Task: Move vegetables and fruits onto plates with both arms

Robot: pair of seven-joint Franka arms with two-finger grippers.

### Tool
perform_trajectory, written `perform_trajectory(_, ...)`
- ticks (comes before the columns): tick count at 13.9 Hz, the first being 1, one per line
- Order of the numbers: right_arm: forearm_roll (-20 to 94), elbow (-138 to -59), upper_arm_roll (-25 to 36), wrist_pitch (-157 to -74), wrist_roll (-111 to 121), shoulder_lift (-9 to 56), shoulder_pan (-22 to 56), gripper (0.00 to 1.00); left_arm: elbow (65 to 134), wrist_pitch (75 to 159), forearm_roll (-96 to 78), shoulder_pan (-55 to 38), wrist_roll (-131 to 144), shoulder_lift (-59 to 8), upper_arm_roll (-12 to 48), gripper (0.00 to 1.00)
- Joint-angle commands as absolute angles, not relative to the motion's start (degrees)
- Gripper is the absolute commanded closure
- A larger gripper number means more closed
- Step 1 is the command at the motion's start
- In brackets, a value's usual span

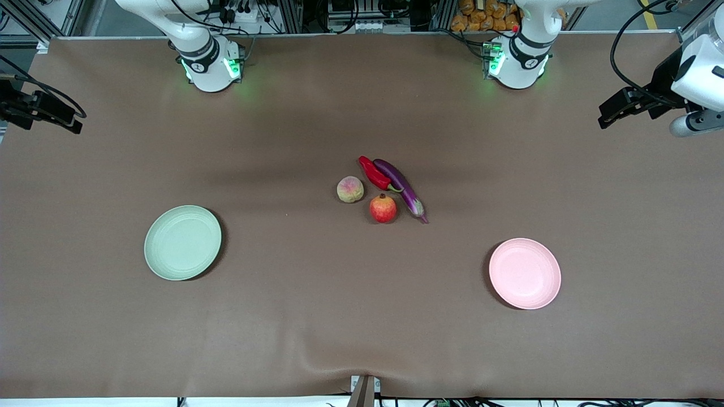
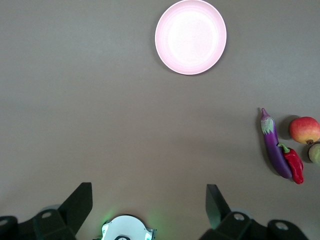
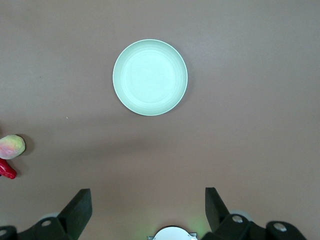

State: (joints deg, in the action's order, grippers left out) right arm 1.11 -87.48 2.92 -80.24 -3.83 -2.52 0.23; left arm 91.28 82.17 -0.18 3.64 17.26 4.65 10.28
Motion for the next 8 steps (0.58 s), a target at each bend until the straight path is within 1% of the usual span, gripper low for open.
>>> perform_trajectory(1, 1.9, -87.3, 2.9, -80.2, -4.6, -2.9, -0.2, 0.00, 90.6, 80.4, 0.1, 3.3, 17.0, 4.4, 10.5, 0.00)
perform_trajectory(8, 1.8, -87.4, 2.9, -79.4, -4.6, -2.9, 0.1, 0.00, 92.7, 80.7, 0.3, 3.3, 17.5, 4.9, 11.2, 0.00)
